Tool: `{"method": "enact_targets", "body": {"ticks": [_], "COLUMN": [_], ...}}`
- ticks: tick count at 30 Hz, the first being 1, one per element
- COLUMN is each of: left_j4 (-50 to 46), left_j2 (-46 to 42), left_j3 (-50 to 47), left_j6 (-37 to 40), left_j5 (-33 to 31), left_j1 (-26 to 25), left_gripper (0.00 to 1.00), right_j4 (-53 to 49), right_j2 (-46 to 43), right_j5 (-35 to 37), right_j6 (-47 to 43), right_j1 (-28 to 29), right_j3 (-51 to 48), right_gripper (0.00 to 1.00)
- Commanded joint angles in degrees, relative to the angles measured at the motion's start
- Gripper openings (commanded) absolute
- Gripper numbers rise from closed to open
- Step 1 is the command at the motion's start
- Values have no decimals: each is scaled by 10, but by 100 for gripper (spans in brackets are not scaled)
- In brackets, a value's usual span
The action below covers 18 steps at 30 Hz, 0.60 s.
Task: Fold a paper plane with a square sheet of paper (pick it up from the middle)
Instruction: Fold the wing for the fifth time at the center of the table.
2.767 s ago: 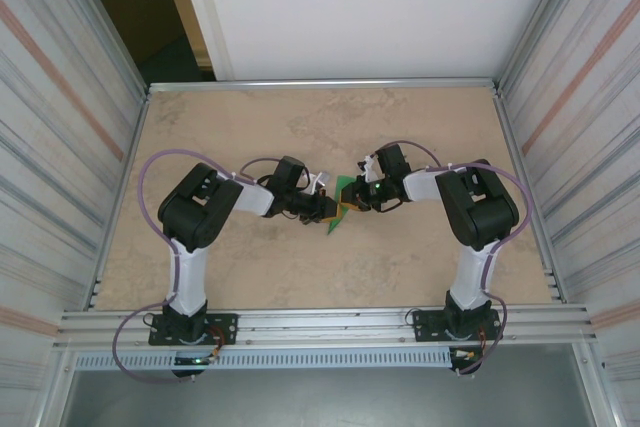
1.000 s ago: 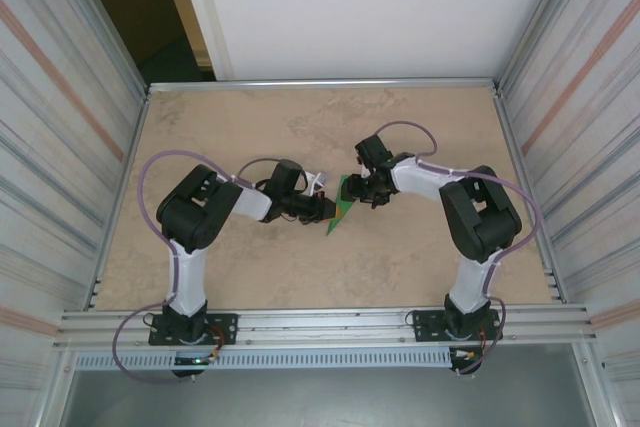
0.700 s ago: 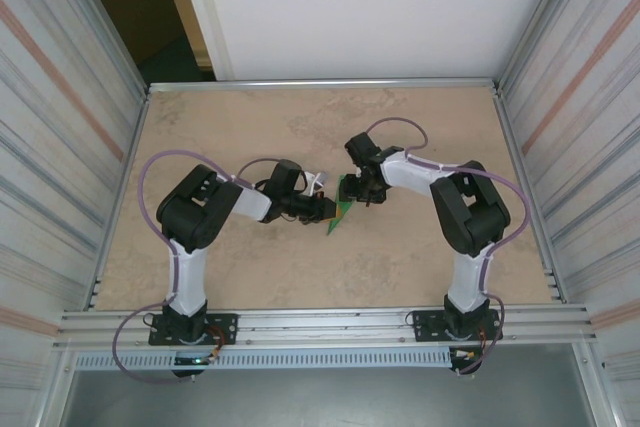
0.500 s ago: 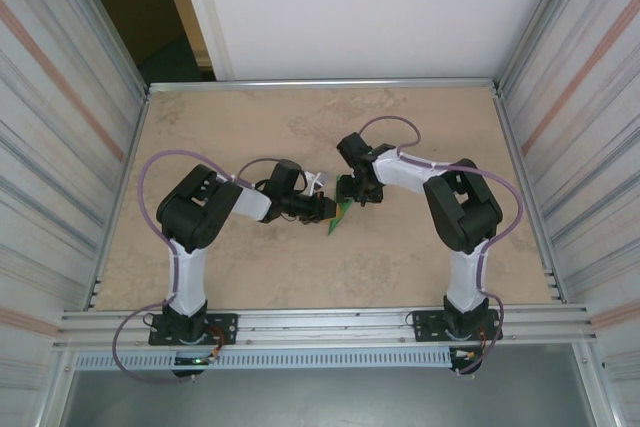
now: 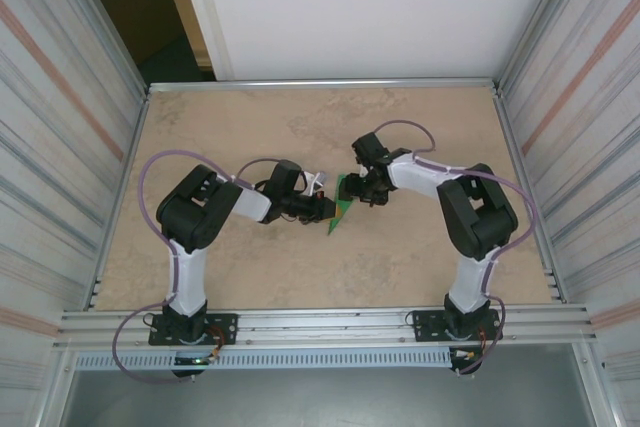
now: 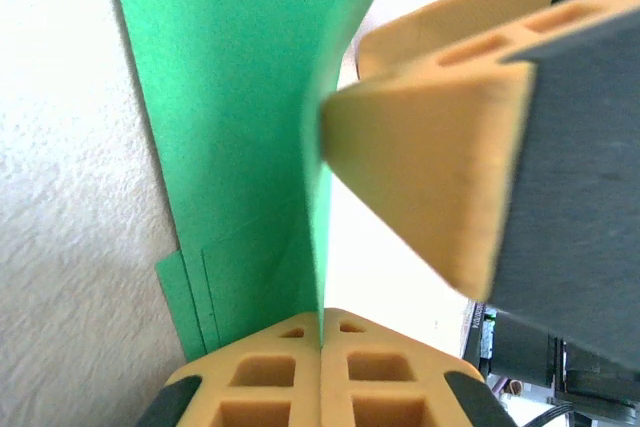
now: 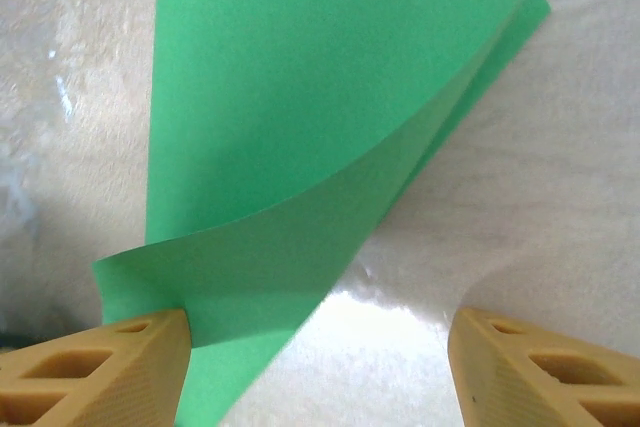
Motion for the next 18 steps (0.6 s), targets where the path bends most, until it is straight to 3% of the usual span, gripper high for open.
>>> {"method": "enact_targets", "body": {"ticks": [1,5,11,18], "left_j4": [-91,-86,-72,-39], "left_j2": [74,72,67,66], "left_j3": [-49,-53,-62,-78], "left_j6": [44,43,39,24], "left_j5": [-134,-140,-149,-147], "left_j1": [12,12,10,7], "left_gripper": [0,0,0,0], "right_j4": [65,163,269,299], "right_j2": [-71,-125,-108,-53], "right_j5": [-114,-211,-297,-333], "right_j6": [-10,1,33,34], "right_j1": [-24,-47,-67,-71], "right_j3": [-45,-120,-179,-162], "right_gripper": [67,59,31,22]}}
